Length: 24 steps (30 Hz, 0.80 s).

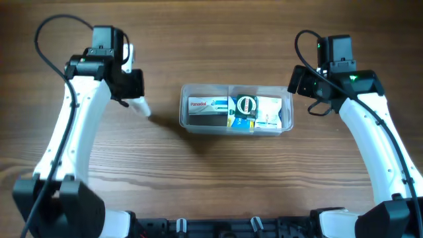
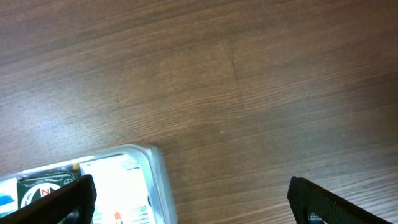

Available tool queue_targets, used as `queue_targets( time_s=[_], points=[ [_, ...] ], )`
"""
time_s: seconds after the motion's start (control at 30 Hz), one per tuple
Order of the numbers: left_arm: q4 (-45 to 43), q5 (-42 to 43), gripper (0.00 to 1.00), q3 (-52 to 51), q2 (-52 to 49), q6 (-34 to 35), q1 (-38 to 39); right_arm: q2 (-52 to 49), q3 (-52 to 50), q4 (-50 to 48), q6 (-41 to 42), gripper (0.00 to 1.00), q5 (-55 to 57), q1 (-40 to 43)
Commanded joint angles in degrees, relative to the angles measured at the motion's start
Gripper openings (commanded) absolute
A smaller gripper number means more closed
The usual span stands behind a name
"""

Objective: Pack container
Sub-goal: 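Carry the lotion bottle over the container and lower it in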

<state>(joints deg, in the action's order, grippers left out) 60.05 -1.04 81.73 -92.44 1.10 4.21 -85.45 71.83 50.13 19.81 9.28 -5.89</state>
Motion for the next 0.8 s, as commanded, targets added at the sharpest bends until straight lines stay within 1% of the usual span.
queue_targets(
  time_s=[0.0, 0.07, 0.17, 0.27, 0.33, 0.47, 0.63, 0.77],
  points=[
    [3.87, -0.28, 0.15, 8.63, 5.68, -0.66, 5.86, -0.66, 0.55, -0.15, -0.26, 1.00, 0.83, 0.24],
    [5.22, -0.31, 0.14, 11.52, 6.88, -0.28, 9.49, -0.66, 0.55, -0.15, -0.26, 1.00, 0.83, 0.24],
    [4.68, -0.31, 0.14, 13.44, 8.33, 1.42, 15.30, -0.66, 0.55, -0.17, -0.28, 1.00, 0.83, 0.24],
    [4.39, -0.35, 0.10, 13.40, 8.44, 3.96, 20.85, -0.66, 0.55, -0.15, -0.26, 1.00, 0.83, 0.24],
    [4.37, -0.33, 0.10, 13.33, 7.63, 5.51, 24.04, -0.66, 0.55, -0.15, -0.28, 1.00, 0.83, 0.24],
    [4.33, -0.37, 0.11, 13.14, 3.82, 5.77, 30.10, -0.66, 0.55, -0.15, -0.26, 1.00, 0.83, 0.24],
    [5.18, -0.52, 0.11, 13.07, -0.87, 6.36, 32.37, -0.66, 0.55, -0.15, -0.26, 1.00, 0.83, 0.24],
    [5.62, -0.52, 0.11, 13.00, -6.01, 10.54, 32.70, -0.66, 0.55, -0.15, -0.26, 1.00, 0.83, 0.24]
  ],
)
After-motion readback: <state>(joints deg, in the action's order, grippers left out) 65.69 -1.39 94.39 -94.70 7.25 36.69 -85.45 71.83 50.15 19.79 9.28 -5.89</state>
